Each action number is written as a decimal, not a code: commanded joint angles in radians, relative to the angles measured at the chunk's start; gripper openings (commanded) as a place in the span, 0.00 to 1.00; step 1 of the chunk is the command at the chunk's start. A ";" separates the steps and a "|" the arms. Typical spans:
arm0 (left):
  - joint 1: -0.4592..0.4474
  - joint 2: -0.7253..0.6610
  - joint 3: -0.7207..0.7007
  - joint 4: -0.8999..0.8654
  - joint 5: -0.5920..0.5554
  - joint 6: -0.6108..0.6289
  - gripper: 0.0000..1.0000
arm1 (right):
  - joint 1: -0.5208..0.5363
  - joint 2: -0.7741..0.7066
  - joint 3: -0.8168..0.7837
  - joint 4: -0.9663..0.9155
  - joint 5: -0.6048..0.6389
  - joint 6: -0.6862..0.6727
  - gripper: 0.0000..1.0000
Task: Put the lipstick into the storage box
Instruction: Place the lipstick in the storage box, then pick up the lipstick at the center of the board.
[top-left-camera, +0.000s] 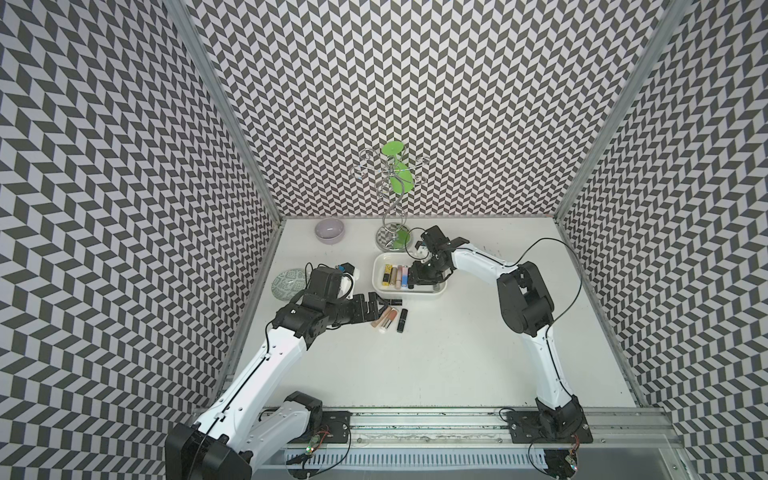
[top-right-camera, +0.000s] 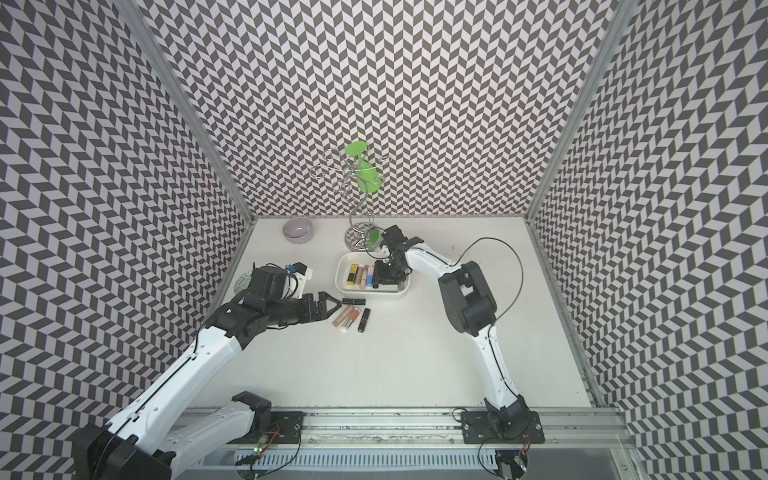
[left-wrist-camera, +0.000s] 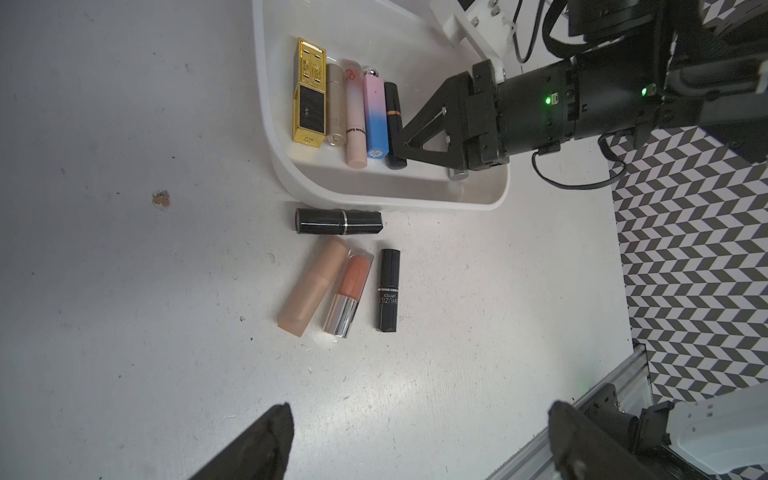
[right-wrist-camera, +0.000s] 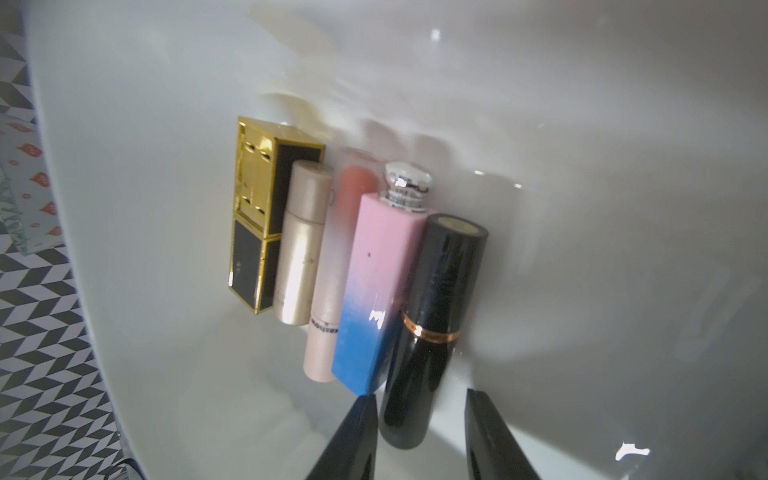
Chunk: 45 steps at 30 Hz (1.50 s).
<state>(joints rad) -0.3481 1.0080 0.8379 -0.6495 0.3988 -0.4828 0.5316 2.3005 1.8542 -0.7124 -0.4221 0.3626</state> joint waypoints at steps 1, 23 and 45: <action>0.005 0.004 -0.016 0.031 0.023 0.001 0.99 | -0.004 -0.112 0.007 0.023 -0.005 0.001 0.40; -0.259 0.280 0.028 0.111 -0.138 0.041 0.99 | -0.009 -0.713 -0.568 0.102 0.037 0.013 0.42; -0.412 0.676 0.270 0.045 -0.381 0.122 0.81 | -0.084 -1.010 -0.786 0.068 0.062 -0.007 0.42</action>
<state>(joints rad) -0.7551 1.6688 1.0702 -0.5793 0.0635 -0.3851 0.4545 1.3190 1.0779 -0.6537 -0.3702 0.3771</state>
